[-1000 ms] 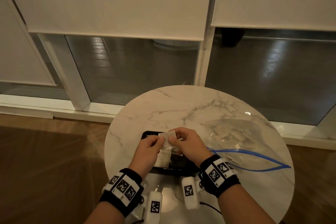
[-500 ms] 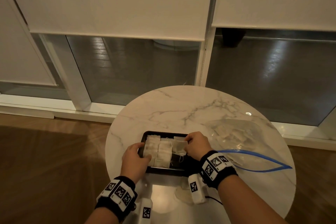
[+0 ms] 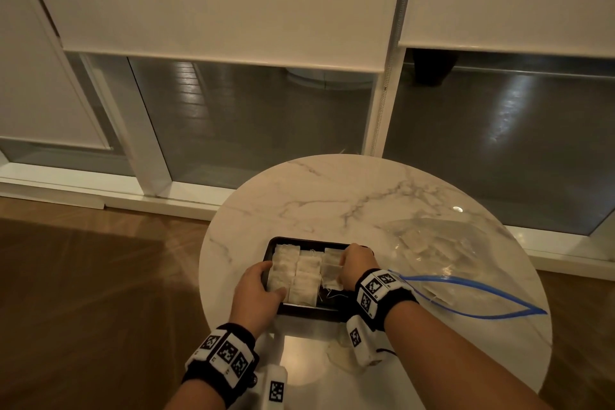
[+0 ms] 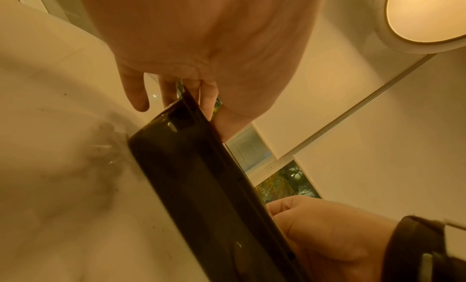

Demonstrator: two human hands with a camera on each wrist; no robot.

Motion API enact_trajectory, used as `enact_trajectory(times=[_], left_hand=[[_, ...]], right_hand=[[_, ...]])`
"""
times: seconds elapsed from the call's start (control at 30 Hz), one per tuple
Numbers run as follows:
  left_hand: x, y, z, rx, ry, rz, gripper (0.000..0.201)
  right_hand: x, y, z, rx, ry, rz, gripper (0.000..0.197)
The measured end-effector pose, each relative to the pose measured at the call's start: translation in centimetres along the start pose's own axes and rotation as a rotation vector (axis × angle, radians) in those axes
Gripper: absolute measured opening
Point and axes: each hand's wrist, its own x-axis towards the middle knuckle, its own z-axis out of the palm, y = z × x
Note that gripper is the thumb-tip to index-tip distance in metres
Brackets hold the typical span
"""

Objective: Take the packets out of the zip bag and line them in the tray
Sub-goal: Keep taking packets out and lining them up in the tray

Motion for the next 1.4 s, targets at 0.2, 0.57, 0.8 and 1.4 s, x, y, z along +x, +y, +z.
enact_trajectory(times=[0.2,0.57,0.8,1.4], left_hand=[[0.1,0.0,0.0,0.004,-0.006,0.005,0.061],[0.0,0.2,0.2,-0.008,0.026,0.032,0.056],[-0.3,0.4,0.1,-0.014,0.021,0.03,0.06],[-0.3,0.4,0.0,0.009,0.022,0.012,0.062]], right_hand=[[0.3,-0.2,0.1,-0.049,0.008,0.025,0.025],[0.0,-0.4,0.2,0.064,0.01,0.063,0.039],[-0.1,-0.3,0.7,0.066,0.03,0.019,0.041],[-0.5,-0.3,0.6,0.112,0.063,0.012,0.035]])
